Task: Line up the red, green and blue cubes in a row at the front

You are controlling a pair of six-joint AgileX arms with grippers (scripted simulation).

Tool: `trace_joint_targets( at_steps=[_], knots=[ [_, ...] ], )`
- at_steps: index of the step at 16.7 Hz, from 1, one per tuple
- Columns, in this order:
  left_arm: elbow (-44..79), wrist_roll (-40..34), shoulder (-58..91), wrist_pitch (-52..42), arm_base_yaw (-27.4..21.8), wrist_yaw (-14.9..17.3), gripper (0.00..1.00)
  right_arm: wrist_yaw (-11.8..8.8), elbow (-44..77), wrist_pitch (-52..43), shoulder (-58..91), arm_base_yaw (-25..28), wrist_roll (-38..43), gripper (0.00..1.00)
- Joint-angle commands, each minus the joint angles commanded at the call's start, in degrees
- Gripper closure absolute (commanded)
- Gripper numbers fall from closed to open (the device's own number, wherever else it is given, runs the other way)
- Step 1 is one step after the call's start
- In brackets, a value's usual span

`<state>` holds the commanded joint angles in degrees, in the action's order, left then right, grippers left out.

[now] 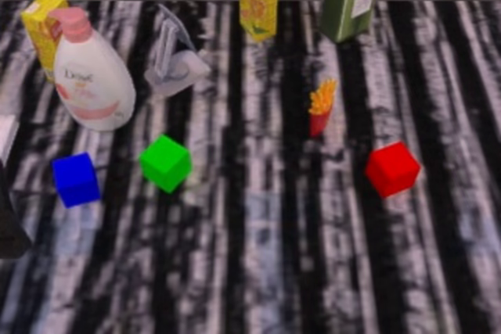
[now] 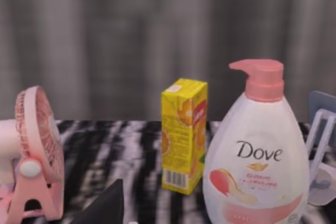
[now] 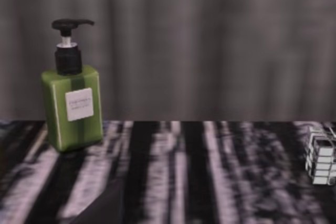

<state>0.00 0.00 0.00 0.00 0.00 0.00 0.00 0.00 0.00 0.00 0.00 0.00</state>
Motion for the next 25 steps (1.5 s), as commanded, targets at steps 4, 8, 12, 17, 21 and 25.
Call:
trace_joint_targets(
  at_steps=[4,8,12,17,21,25],
  knots=[
    [0.0,0.0,0.0,0.0,0.0,0.0,0.00,0.1,1.7,-1.1,1.7,0.4,-0.1,0.00],
    [0.0,0.0,0.0,0.0,0.0,0.0,0.00,0.1,12.2,-7.6,12.6,2.5,-0.4,0.00],
    [0.0,0.0,0.0,0.0,0.0,0.0,0.00,0.0,28.8,-18.2,33.1,6.1,-1.0,0.00],
    [0.0,0.0,0.0,0.0,0.0,0.0,0.00,0.0,52.0,-34.3,66.9,11.1,-1.7,0.00],
    [0.0,0.0,0.0,0.0,0.0,0.0,0.00,-0.1,69.3,-46.5,90.6,14.8,-2.2,0.00],
    [0.0,0.0,0.0,0.0,0.0,0.0,0.00,0.0,84.1,-56.0,108.9,17.8,-2.7,0.00]
  ],
)
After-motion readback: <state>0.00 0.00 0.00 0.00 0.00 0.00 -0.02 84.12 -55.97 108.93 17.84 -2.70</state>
